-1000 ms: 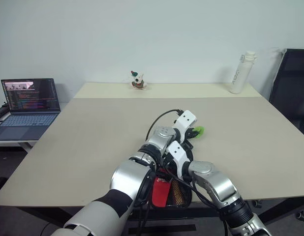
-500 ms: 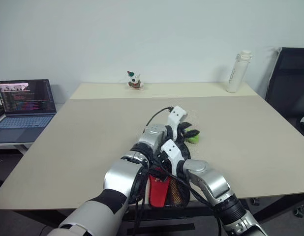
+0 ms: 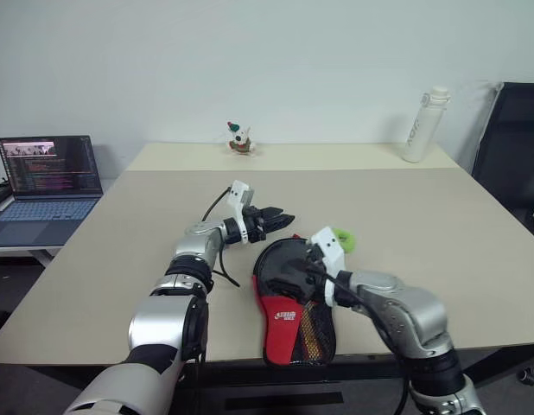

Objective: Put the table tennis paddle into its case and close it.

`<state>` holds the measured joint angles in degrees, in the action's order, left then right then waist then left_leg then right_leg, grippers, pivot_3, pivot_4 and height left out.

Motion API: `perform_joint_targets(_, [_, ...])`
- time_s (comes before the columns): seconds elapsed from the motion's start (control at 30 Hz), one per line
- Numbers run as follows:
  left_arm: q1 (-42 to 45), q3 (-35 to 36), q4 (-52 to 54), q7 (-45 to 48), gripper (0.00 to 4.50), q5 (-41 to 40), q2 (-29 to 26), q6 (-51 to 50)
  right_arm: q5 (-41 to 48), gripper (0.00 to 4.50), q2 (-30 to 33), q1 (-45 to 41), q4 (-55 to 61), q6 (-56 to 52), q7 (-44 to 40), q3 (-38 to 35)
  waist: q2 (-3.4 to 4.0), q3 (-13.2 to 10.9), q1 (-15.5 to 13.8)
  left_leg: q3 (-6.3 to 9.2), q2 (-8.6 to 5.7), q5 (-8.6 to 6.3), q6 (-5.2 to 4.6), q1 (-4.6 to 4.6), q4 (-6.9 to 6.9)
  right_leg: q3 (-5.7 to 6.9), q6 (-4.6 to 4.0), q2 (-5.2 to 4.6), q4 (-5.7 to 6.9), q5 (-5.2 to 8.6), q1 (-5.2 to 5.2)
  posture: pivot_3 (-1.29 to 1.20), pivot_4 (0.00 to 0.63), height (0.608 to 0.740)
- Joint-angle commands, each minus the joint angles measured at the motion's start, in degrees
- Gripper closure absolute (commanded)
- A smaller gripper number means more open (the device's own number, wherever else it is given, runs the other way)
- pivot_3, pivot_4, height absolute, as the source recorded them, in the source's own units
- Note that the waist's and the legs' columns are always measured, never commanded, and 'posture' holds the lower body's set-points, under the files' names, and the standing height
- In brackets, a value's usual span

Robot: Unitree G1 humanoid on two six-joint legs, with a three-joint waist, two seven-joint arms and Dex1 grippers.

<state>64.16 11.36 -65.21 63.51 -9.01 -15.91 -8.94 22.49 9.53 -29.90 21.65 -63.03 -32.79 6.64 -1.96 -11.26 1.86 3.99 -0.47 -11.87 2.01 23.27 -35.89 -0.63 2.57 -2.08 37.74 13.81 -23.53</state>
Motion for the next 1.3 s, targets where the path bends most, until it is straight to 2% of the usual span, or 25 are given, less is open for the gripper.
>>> perform_joint_targets(0.03, [-1.66, -2.44, 4.25, 4.15, 1.72, -0.41, -0.56, -1.76, 4.63, 0.00, 3.61, 0.46, 5.59, -2.49, -1.50, -3.57, 0.00, 0.00, -0.12, 0.01, 0.00, 0.00, 0.00, 0.00, 0.00, 0.00, 0.00, -0.01, 0.00, 0.00, 0.01, 0.00, 0.150, 0.740])
perform_joint_targets(0.23, [-4.35, -7.66, 6.00, 4.30, 1.72, 2.67, -0.01, 0.92, 7.73, 0.00, 10.89, 0.56, 6.67, -2.79, -1.92, -8.06, 0.00, 0.00, -0.13, 0.00, 0.00, 0.00, 0.00, 0.02, -0.02, -0.01, -0.01, -0.03, -0.01, 0.00, 0.01, 0.00, 0.150, 0.740])
perform_joint_targets(0.37, [-4.22, -10.89, 3.94, 1.99, 1.72, 5.61, 1.19, 5.56, 4.79, 0.00, 17.87, 0.76, 3.61, 1.31, -2.56, -8.61, 0.00, 0.00, -0.19, -0.01, -0.01, 0.00, 0.00, 0.04, -0.03, -0.01, -0.01, -0.03, -0.02, 0.00, 0.00, 0.00, 0.150, 0.740])
perform_joint_targets(0.53, [-2.28, -12.37, 1.51, 1.50, 1.72, 6.90, 2.77, 8.79, 0.01, 0.00, 22.97, 0.08, -1.66, 8.12, -1.86, -6.32, 0.00, -0.01, -0.18, -0.07, -0.02, 0.00, -0.01, 0.04, -0.04, -0.03, -0.01, -0.04, -0.06, 0.01, 0.01, 0.00, 0.150, 0.740])
perform_joint_targets(0.73, [-1.98, -14.27, -0.91, 3.70, 1.72, 8.25, 3.71, 10.02, -4.60, 0.00, 23.18, -1.94, -8.26, 13.97, -0.49, -4.08, -0.01, -0.01, 0.02, -0.13, -0.02, 0.00, -0.01, 0.04, -0.03, -0.09, -0.01, -0.01, -0.05, 0.01, 0.00, 0.00, 0.150, 0.740])
perform_joint_targets(0.83, [-2.59, -15.30, -2.45, 1.84, 1.72, 9.73, 4.07, 10.24, -7.92, 0.00, 23.27, -3.67, -12.55, 18.35, -0.75, -1.62, -0.01, -0.02, 0.01, -0.15, -0.02, 0.00, -0.01, 0.03, -0.04, -0.10, -0.01, -0.01, -0.04, 0.01, 0.00, 0.00, 0.150, 0.740])
perform_joint_targets(0.93, [-2.32, -15.13, -3.19, 1.24, 1.72, 9.64, 4.32, 10.27, -15.40, 0.00, 25.57, -6.10, -18.96, 27.27, -2.49, 4.61, -0.01, -0.01, -0.02, -0.14, -0.02, 0.00, -0.01, 0.03, -0.05, -0.09, -0.01, -0.01, -0.04, 0.00, 0.00, 0.00, 0.150, 0.740])
perform_joint_targets(1.03, [-2.03, -15.06, -3.23, 1.17, 1.72, 9.49, 4.46, 10.37, -22.63, 0.00, 26.44, -10.13, -29.67, 38.24, -4.30, 10.42, -0.01, -0.01, -0.02, -0.19, -0.04, 0.00, -0.01, 0.00, -0.08, -0.13, 0.00, -0.02, -0.03, 0.00, 0.01, 0.00, 0.150, 0.740])
perform_joint_targets(1.3, [-2.32, -15.02, -2.88, 1.19, 1.72, 9.28, 4.56, 10.57, -29.90, 0.00, 20.33, -19.74, -55.92, 53.63, -3.17, 12.61, -0.01, -0.02, 0.10, -0.28, -0.02, 0.00, 0.00, -0.05, -0.06, -0.21, -0.01, -0.01, 0.00, -0.01, 0.00, 0.00, 0.150, 0.740])
